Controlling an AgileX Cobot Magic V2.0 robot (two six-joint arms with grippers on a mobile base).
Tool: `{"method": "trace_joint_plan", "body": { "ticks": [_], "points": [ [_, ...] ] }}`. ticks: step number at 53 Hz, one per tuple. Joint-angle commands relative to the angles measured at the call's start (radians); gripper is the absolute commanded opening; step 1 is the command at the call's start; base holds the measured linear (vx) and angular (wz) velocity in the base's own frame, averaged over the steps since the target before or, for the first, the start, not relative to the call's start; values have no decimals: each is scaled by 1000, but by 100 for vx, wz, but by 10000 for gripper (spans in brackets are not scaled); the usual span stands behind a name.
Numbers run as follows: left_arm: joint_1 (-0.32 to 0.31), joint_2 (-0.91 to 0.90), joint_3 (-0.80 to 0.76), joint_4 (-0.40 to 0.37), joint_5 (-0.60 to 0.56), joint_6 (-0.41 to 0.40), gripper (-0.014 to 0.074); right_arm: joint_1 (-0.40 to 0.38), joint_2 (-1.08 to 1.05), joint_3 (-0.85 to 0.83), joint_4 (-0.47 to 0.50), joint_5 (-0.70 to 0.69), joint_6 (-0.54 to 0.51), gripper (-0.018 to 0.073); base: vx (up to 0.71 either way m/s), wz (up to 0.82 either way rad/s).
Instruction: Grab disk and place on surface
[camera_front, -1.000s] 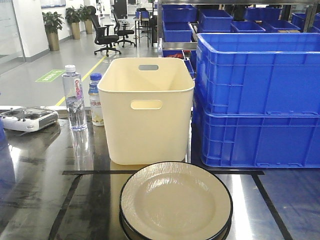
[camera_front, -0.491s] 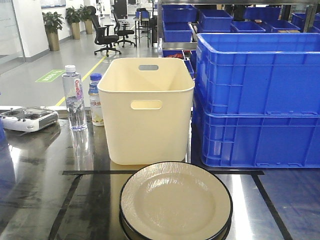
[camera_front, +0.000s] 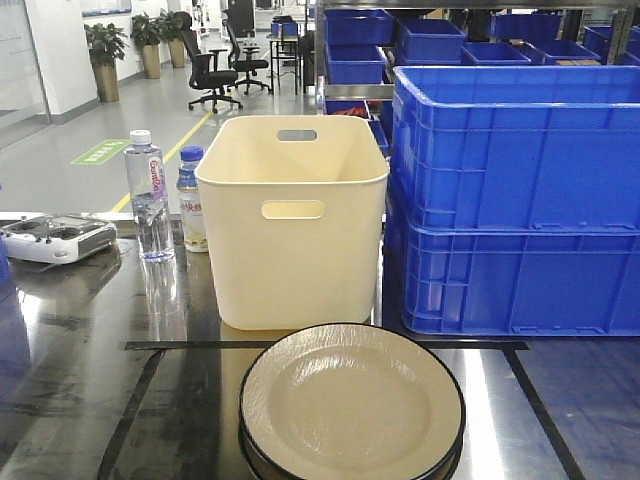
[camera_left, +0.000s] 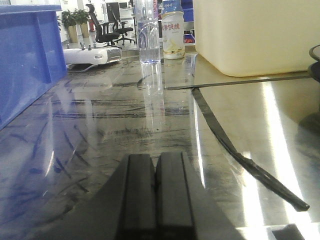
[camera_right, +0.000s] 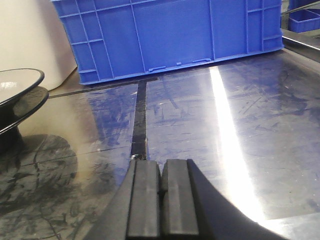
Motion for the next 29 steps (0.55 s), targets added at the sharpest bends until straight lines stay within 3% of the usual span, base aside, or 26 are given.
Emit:
{"method": "trace_joint_plan", "body": {
  "ticks": [1, 29],
  "points": [
    [-3, -6, 5, 0, -83, -5, -2, -2, -12, 20, -14, -77, 1, -9, 0, 0],
    [-3, -6, 5, 0, -83, -5, -2, -2, -12, 20, -14, -77, 1, -9, 0, 0]
  ]
}}
